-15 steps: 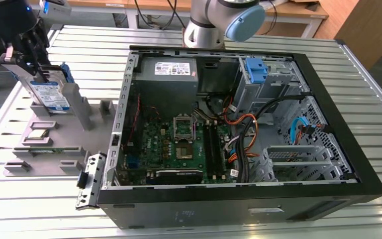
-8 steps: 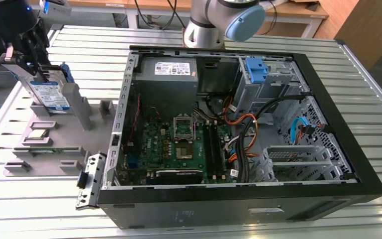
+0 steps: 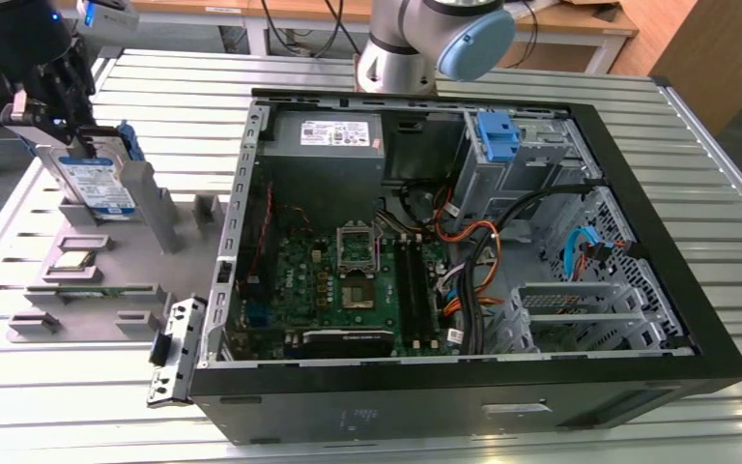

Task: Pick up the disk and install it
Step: 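Pick up the disk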

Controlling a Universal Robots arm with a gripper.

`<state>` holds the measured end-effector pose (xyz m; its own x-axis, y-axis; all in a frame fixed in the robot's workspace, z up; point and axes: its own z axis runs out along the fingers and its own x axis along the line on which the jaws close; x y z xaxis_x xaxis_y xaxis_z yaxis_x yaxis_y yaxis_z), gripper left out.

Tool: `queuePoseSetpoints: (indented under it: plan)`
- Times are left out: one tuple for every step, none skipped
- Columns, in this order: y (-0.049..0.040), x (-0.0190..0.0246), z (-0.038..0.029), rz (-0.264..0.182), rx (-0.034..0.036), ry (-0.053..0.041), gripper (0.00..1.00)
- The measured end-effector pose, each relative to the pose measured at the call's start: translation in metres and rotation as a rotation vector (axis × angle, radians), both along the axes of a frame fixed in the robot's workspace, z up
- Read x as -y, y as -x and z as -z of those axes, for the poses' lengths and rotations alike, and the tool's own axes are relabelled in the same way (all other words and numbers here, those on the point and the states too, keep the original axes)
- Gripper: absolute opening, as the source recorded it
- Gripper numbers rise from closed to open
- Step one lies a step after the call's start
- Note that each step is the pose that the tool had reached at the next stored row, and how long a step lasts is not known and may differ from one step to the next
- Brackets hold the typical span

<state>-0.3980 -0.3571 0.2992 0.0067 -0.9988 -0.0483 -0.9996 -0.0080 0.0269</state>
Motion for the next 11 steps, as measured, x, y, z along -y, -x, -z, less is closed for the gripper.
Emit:
queuePoseSetpoints:
  plan:
    - [0.0000,0.0000,0.0000,0.000,0.0000,-0.0001,0.39]
    - [0.0000,0.0000,0.0000,0.000,0.0000,0.0000,0.39]
    - [0.0000,0.0000,0.0000,0.000,0.0000,0.0000,0.39]
    - [0.0000,-0.0001,0.0000,0.000,0.0000,0.0000,0.39]
    - [0.0000,-0.0001,0.0000,0.000,-0.0002,0.0002,0.39]
    - [0.0000,-0.0001,0.0000,0.000,-0.0001,0.0001,0.37]
    - [0.0000,-0.0001,0.0000,0.000,-0.0001,0.0000,0.35]
    - [0.0000,-0.0002,0.0000,0.000,0.0000,0.0000,0.35]
    - [0.0000,-0.0003,0.0000,0.000,0.0000,0.0000,0.35]
    - [0.0000,-0.0003,0.0000,0.000,0.0000,0.0000,0.35]
    - [0.0000,-0.0003,0.0000,0.000,0.0000,0.0000,0.35]
